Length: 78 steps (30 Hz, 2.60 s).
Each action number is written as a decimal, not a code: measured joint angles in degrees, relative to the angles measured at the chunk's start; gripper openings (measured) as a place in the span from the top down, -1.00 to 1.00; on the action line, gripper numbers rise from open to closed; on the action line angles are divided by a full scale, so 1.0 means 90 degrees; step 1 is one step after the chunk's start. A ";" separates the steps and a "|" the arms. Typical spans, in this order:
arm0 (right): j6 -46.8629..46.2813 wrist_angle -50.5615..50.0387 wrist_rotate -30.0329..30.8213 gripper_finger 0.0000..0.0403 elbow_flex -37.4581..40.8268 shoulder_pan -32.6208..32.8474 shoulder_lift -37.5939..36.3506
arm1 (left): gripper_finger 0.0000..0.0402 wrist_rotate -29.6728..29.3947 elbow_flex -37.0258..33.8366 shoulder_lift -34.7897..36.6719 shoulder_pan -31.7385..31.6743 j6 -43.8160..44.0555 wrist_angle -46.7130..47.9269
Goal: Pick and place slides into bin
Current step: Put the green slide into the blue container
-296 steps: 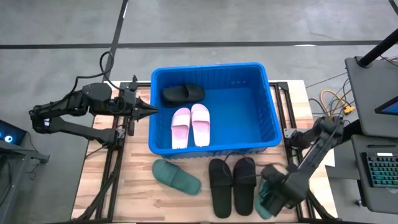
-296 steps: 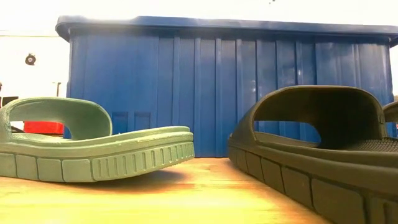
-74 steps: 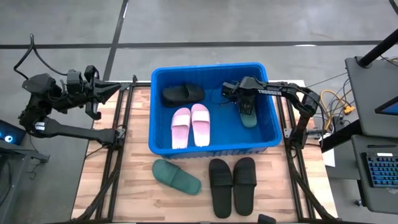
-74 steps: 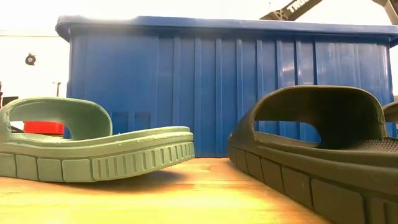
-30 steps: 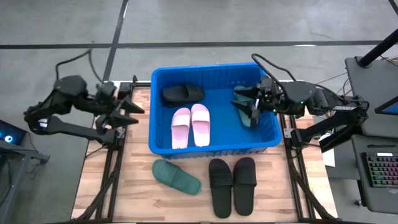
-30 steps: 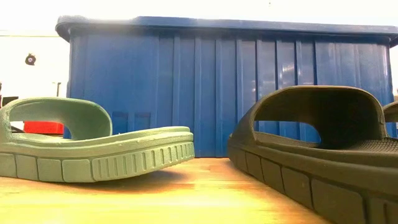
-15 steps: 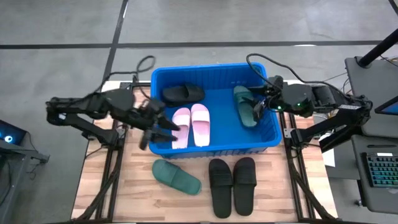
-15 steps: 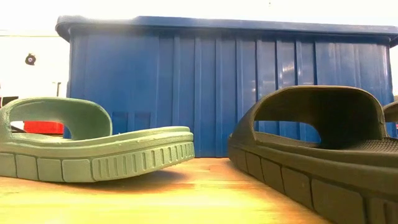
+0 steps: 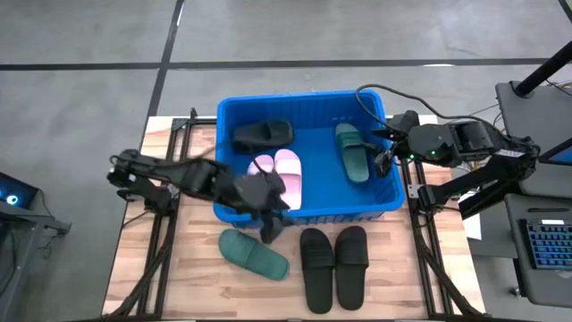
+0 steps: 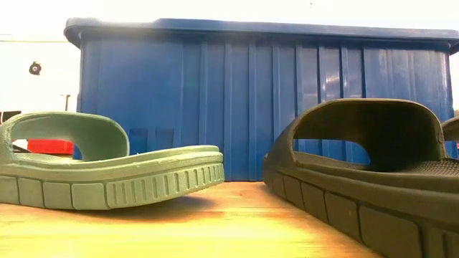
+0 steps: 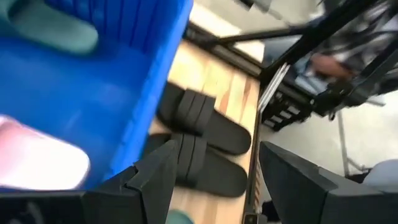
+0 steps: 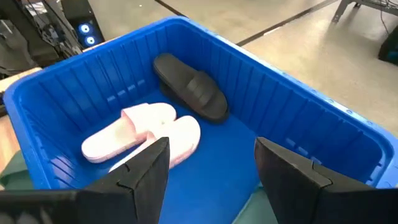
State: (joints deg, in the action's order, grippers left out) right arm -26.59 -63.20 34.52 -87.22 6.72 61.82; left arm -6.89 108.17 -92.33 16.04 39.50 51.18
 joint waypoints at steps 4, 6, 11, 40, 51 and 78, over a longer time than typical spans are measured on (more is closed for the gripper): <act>0.0000 -0.0127 -0.0018 -0.11 0.0000 0.0000 -0.0033 | -0.06 -0.0101 0.0254 -0.0487 0.0253 0.0576 0.0696; 0.0002 -0.0174 -0.0019 -0.11 0.0000 0.0000 -0.0039 | -0.06 -0.0144 0.0325 -0.0694 0.0371 0.0959 0.1213; 0.0007 -0.0182 -0.0020 -0.11 0.0000 0.0000 -0.0025 | -0.06 -0.0372 0.0321 -0.1165 0.0683 0.2020 0.1883; 0.0144 -0.0337 -0.0015 -0.11 0.0000 0.0000 -0.0019 | -0.06 0.0341 0.0309 -0.3333 0.1575 0.6137 0.3493; 0.0143 -0.0338 -0.0015 -0.11 0.0000 0.0000 -0.0019 | -0.06 0.0686 0.0257 -0.3763 0.1648 0.6601 0.4242; 0.0143 -0.0484 -0.0012 -0.11 0.0000 0.0000 -0.0026 | 0.73 0.0528 -0.0286 -0.3765 0.1687 0.6157 0.4285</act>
State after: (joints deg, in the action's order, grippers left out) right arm -25.30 -67.55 34.41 -87.22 6.72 61.58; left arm -2.14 105.60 -126.21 31.22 94.92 89.75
